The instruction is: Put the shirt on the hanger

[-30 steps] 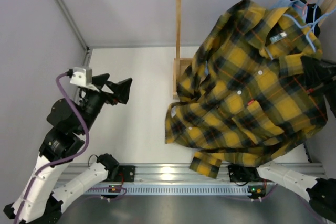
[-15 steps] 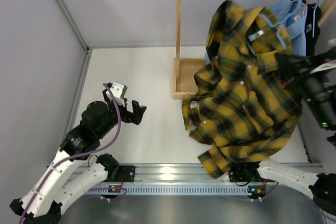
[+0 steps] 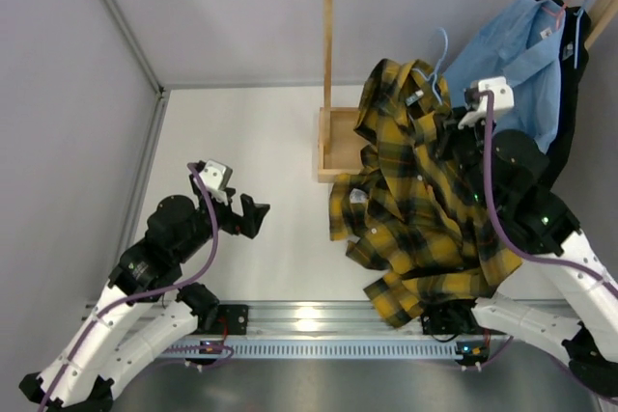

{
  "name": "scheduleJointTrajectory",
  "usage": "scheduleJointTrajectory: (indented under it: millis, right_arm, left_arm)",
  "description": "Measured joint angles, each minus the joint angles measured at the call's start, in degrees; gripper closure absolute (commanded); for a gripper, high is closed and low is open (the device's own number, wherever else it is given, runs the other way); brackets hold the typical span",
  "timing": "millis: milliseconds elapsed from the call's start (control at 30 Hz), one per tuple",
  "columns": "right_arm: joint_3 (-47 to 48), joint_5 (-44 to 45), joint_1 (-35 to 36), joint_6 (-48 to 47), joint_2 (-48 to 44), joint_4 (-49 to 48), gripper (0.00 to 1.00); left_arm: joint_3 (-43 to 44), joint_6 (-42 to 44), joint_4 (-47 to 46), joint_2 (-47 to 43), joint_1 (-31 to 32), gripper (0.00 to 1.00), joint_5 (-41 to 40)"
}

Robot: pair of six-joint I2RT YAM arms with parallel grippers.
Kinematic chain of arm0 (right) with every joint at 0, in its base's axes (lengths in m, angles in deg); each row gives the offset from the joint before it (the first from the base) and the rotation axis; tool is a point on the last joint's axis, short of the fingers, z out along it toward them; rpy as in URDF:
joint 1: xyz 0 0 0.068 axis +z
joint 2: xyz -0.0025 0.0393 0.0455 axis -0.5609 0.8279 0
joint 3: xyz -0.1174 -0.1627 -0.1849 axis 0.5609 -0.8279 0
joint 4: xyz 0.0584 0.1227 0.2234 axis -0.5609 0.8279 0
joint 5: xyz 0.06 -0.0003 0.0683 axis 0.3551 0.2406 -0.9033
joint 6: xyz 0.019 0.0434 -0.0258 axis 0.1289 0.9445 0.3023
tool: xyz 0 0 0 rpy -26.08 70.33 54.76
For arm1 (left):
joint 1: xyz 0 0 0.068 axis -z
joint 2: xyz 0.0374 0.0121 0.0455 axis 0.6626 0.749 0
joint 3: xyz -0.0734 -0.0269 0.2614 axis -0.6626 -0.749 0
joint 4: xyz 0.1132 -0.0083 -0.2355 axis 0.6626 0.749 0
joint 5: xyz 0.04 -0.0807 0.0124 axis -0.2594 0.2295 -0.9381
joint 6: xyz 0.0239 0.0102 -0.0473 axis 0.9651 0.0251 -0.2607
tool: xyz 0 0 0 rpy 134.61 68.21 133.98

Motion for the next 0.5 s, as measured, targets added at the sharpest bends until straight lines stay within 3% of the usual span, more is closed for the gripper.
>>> scheduleJointTrajectory:
  millis: [200,500]
  right_arm:
    - [7.91,-1.99,-8.59,3.78,9.73,-5.84,1.00]
    - [28.17,-2.82,-11.02,6.80,25.53,-9.07,1.00]
  left_arm:
    - [-0.02,-0.07,0.00,-0.15,-2.21,0.02,-0.24]
    - [-0.02,-0.76,-0.02,-1.18,-8.44,0.02,-0.68]
